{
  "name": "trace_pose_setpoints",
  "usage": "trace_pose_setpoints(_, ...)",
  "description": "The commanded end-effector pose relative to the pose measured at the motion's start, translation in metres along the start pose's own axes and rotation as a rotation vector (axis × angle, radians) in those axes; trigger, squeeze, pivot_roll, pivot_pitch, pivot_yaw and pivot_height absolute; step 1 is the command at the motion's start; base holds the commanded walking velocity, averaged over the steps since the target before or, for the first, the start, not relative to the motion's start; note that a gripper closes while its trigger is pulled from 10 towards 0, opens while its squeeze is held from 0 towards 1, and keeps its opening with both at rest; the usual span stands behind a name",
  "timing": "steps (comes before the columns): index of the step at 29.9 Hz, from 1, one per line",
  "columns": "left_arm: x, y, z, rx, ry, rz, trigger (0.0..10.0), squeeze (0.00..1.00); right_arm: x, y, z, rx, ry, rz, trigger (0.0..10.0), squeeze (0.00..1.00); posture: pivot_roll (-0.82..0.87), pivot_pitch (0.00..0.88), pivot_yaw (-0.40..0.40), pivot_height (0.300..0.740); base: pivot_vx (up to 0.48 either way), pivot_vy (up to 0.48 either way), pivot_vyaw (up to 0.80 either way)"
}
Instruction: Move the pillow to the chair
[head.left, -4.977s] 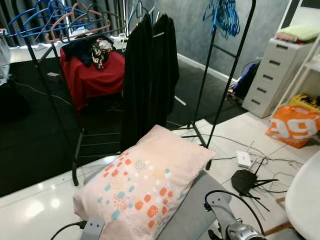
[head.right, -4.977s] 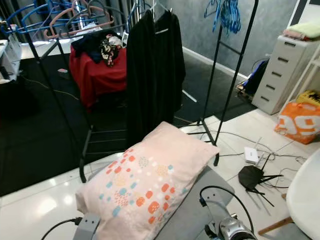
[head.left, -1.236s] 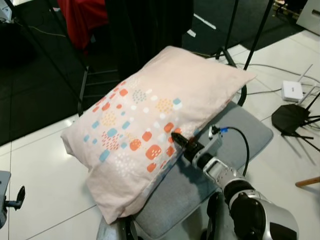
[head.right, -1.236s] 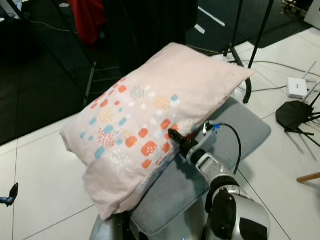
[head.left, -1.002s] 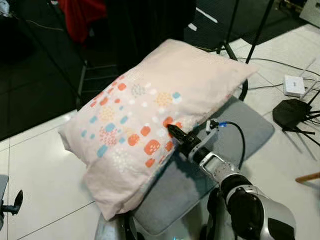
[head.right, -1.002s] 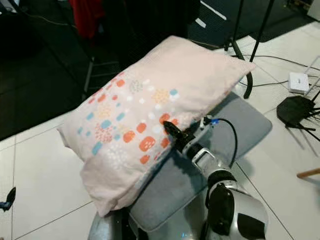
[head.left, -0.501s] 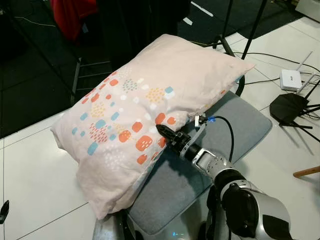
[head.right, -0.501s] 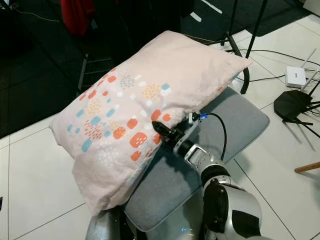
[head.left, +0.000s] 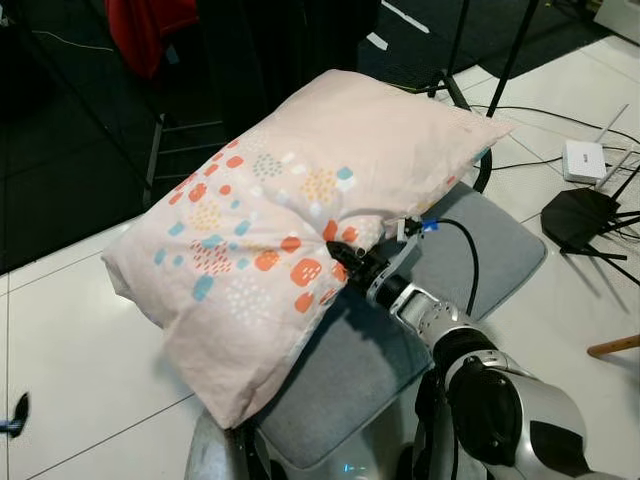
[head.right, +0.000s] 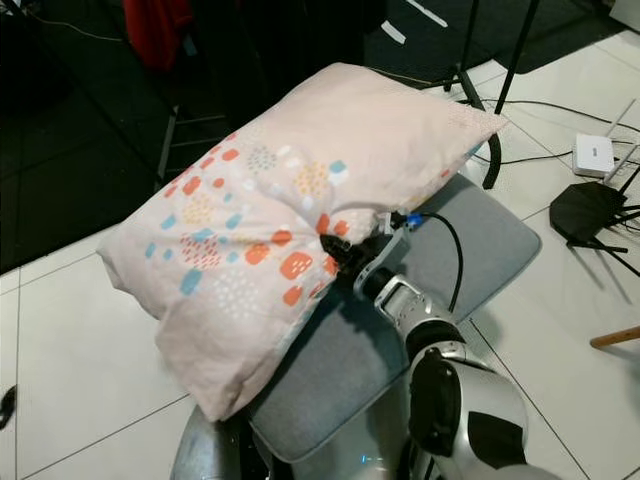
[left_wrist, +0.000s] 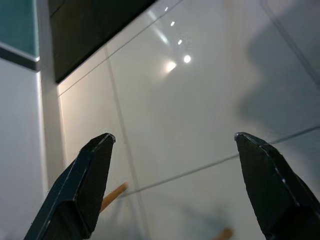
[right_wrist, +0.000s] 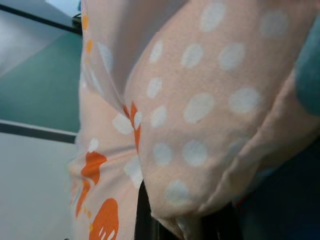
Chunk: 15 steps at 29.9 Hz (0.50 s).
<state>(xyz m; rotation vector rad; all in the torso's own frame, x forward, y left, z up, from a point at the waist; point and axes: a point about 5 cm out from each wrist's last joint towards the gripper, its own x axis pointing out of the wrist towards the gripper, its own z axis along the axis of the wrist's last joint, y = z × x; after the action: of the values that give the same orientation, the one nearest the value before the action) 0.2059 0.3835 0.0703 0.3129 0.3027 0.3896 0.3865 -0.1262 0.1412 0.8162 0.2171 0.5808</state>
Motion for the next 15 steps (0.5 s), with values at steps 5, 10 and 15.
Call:
trace_pose_setpoints(5, 0.018, -0.051, 0.012, -0.079, 0.006, -0.057, 10.0, 0.0, -0.025, -0.017, 0.046, -0.131, -0.123, -0.076, 0.0, 0.0, 0.0, 0.267, 0.029, 0.434, 0.0, 0.0, 0.0)
trace_pose_setpoints(10, 0.028, -0.093, 0.026, -0.141, -0.026, -0.11, 10.0, 0.0, -0.045, -0.029, 0.065, -0.171, -0.16, -0.11, 0.0, 0.0, -0.07, 0.222, 0.007, 0.448, 0.0, 0.0, 0.0)
trace_pose_setpoints(15, 0.033, -0.114, 0.037, -0.189, -0.042, -0.111, 10.0, 0.0, -0.059, -0.033, 0.086, -0.215, -0.208, -0.135, 0.0, 0.0, -0.12, 0.169, -0.008, 0.462, 0.0, 0.0, 0.0)
